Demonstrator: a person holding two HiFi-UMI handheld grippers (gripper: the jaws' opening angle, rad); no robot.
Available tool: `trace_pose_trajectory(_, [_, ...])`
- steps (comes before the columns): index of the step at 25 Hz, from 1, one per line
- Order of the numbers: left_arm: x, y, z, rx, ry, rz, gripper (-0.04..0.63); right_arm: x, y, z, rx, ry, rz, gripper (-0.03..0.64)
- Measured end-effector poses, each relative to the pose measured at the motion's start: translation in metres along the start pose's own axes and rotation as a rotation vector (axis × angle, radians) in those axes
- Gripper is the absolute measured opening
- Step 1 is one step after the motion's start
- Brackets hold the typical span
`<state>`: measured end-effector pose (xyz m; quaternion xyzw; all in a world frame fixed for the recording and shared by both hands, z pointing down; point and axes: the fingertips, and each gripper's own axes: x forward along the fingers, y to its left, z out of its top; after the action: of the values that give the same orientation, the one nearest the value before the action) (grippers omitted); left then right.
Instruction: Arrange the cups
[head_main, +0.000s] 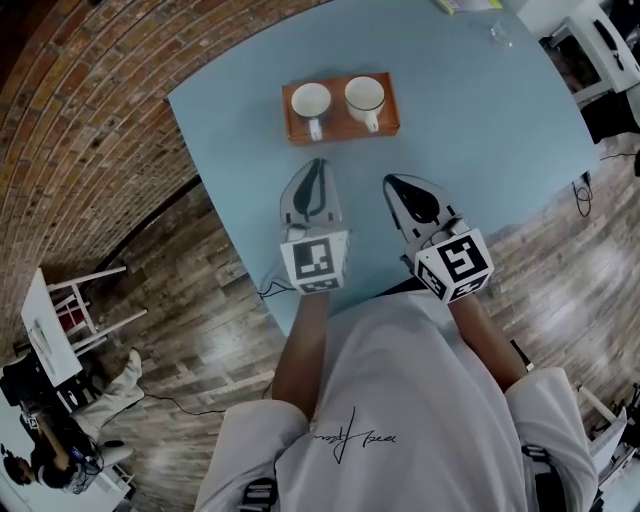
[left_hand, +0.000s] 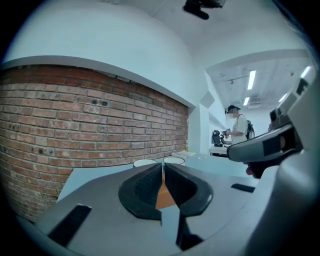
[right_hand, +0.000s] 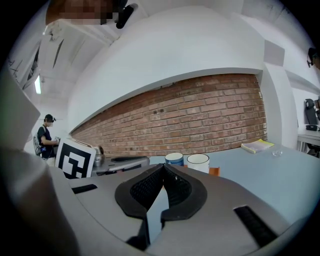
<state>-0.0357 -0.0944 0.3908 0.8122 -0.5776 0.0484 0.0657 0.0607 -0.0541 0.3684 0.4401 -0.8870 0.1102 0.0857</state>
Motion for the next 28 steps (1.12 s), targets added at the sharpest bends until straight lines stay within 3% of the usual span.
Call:
trace_pose_trajectory(5, [-0.019,-0.021,0.011,-0.002,0.020,-0.084,0.012,0.000,0.006,0.005,-0.017,-0.010,0.005,0.021])
trace_pose_trajectory(11, [-0.034,-0.040,0.016,0.016,0.054,-0.140,0.009,-0.001,0.007,0.008,0.013,-0.013,0.014,0.020])
trace_pose_trajectory(15, [-0.044,-0.049,0.020,-0.011,0.080,-0.173,0.009,-0.005,0.004,0.013,0.012,-0.010,-0.010,0.020])
trace_pose_trajectory(23, [-0.064,-0.051,0.032,-0.126,0.087,-0.161,0.009,-0.021,0.014,0.018,0.015,0.009,0.008,0.020])
trace_pose_trajectory(28, [-0.070,-0.050,0.039,-0.121,0.089,-0.153,0.009,-0.023,0.021,0.023,0.021,0.013,0.024,0.020])
